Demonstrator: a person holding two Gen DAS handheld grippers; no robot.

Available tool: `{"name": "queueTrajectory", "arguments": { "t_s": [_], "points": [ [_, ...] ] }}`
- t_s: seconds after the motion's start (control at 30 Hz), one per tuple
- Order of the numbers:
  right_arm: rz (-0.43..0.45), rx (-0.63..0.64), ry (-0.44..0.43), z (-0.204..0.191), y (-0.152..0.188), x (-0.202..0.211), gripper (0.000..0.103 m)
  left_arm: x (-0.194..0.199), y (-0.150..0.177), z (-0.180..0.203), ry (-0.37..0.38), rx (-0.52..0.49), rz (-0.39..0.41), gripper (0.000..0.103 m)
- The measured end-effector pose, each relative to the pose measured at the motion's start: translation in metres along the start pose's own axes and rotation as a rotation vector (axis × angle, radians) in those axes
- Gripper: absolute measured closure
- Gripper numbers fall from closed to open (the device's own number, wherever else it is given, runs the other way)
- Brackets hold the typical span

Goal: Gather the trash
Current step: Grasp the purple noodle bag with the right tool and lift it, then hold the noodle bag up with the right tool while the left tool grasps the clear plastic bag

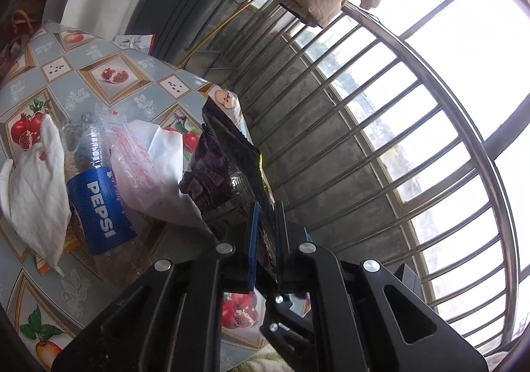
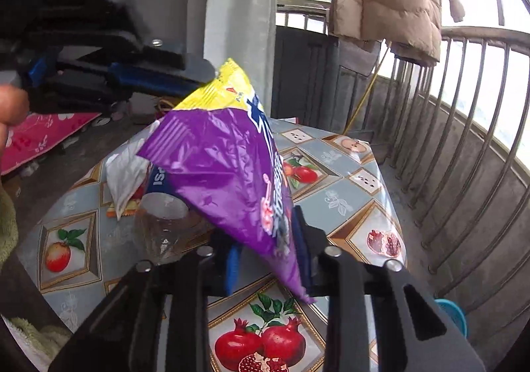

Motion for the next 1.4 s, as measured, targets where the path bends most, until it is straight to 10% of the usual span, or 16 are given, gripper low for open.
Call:
{"name": "queueTrajectory", "arguments": {
  "t_s": [0.7, 1.4],
  "points": [
    [0.044, -0.209, -0.005, 0.056, -0.030, -0.006, 0.102, 0.010, 0.012, -0.048, -0.355, -0.053, 0.046, 0.078],
    [-0.015, -0.234, -0.132, 0.045, -0.059, -0.077, 0.103, -0.051, 0.000, -0.087, -0.410, 0.061, -0.150, 0.064]
  ]
}}
Point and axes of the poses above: each gripper's, at about its wrist camera, not at the fingertips, and x roughly against the way its jaws point, z to its right, y to its underside, the point moved 2 cm from there along -x, roughly the way its jaws point, and after that the axes turned 9 degrees about -x, right-handed, at the moved point
